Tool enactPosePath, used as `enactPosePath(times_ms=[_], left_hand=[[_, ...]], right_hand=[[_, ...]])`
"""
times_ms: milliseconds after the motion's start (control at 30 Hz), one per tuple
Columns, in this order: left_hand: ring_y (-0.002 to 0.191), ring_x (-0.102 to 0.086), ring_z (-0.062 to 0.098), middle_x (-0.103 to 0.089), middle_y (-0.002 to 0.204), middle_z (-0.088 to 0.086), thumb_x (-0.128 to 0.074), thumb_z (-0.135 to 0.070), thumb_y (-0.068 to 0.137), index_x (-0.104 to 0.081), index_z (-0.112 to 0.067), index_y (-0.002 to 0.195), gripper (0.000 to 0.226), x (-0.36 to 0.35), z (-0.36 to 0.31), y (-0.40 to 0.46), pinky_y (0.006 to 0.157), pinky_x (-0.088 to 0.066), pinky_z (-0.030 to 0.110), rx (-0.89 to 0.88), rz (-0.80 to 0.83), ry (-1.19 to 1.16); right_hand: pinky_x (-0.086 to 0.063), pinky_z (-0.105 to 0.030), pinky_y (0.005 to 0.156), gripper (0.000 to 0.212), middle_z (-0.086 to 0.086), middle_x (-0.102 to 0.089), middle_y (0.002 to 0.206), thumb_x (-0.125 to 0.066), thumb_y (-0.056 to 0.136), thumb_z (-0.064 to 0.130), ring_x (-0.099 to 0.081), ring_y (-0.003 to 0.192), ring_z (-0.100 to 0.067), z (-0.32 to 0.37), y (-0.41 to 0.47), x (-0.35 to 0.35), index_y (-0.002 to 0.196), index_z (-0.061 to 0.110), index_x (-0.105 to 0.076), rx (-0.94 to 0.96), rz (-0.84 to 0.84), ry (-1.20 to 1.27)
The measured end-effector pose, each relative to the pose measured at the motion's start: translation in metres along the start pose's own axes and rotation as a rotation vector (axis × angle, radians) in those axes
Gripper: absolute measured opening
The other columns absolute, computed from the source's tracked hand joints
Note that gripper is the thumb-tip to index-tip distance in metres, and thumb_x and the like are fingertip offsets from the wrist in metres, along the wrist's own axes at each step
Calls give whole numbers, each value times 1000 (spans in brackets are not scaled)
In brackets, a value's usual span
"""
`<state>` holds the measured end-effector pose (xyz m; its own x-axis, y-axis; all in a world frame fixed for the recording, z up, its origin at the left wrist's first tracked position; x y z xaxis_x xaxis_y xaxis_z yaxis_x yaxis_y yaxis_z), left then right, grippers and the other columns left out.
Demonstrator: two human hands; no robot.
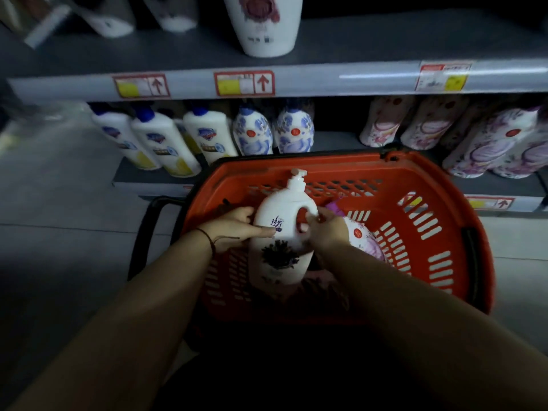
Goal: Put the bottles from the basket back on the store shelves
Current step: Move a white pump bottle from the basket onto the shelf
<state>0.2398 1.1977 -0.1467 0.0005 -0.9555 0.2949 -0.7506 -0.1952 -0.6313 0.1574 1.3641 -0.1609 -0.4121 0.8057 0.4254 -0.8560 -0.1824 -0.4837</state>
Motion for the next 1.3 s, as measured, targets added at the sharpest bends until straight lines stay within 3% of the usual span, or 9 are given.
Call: enactPosePath(times_ms=[100,167,233,400,633,733,867,1067,1300], left_hand=[[102,-63,15,-66,109,-5,-73,-18,81,-55,-28,108,34,2,-25,-34,95,-49,46,-19,-47,-184],[105,-62,16,-65,113,-3,-72,-21,82,-54,-24,120,42,5,-41,-51,92,-49,47,-65,-97,-230],[108,-61,17,-65,117,-1,-72,-27,82,-54,-23,126,47,7,-57,-67,91,-51,48,-111,-153,-244],[105,-65,18,-69,113,-1,-73,-32,81,-60,-29,116,37,10,-101,-108,91,-52,50,-239,-234,-274],[98,-68,18,-72,102,-3,-72,-35,81,-63,-24,102,26,30,-150,-147,86,-55,47,-344,-342,-314],[93,-68,15,-72,100,-4,-73,-36,80,-59,-18,108,36,46,-156,-153,83,-57,44,-348,-404,-363],[78,-68,13,-70,99,-1,-71,-26,83,-54,-14,115,38,67,-158,-155,59,-59,28,-387,-417,-441],[93,-67,18,-66,114,5,-72,5,77,-44,-18,122,58,115,-144,-142,80,-57,47,-455,-356,-520],[86,-71,21,-70,104,11,-74,-5,79,-57,-20,121,48,200,-133,-115,66,-59,29,-485,-445,-587]], right_hand=[[-52,-37,90,40,-6,-70,108,-62,86,41,-65,99,-29,29,-20,20,115,13,-63,26,32,134],[-55,-44,86,43,-9,-72,99,-71,75,46,-69,90,-28,43,-33,31,99,11,-67,21,99,227],[-58,-44,81,39,-14,-72,98,-77,73,38,-70,85,-28,59,-49,45,95,7,-66,68,174,292],[-56,-34,69,53,-9,-66,105,-77,76,10,-67,89,-25,96,-92,78,119,19,-47,214,335,424],[-54,-44,89,63,-11,-65,116,-78,72,2,-65,103,-27,150,-116,109,126,16,-48,425,311,346],[-54,-37,83,70,-10,-62,115,-81,69,3,-64,101,-25,165,-114,104,127,13,-43,428,304,280],[-54,-33,76,65,-9,-65,105,-87,65,18,-65,91,-20,183,-107,93,113,0,-48,432,207,206],[-53,-45,88,67,7,-57,92,-88,61,29,-62,96,-21,224,-98,56,110,15,-45,513,166,136],[-53,-41,88,69,-6,-65,109,-86,64,36,-64,99,-24,283,-66,-7,119,15,-49,543,148,119]])
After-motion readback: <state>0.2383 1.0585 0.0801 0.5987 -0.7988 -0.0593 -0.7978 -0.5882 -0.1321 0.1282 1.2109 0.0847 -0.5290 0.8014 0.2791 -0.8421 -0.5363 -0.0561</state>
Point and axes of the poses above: each hand's wrist, its own y-axis towards the middle knuckle, its own x-axis out of the back of the hand, z = x × y, the point moved 6 cm from there along y, towards the middle knuckle
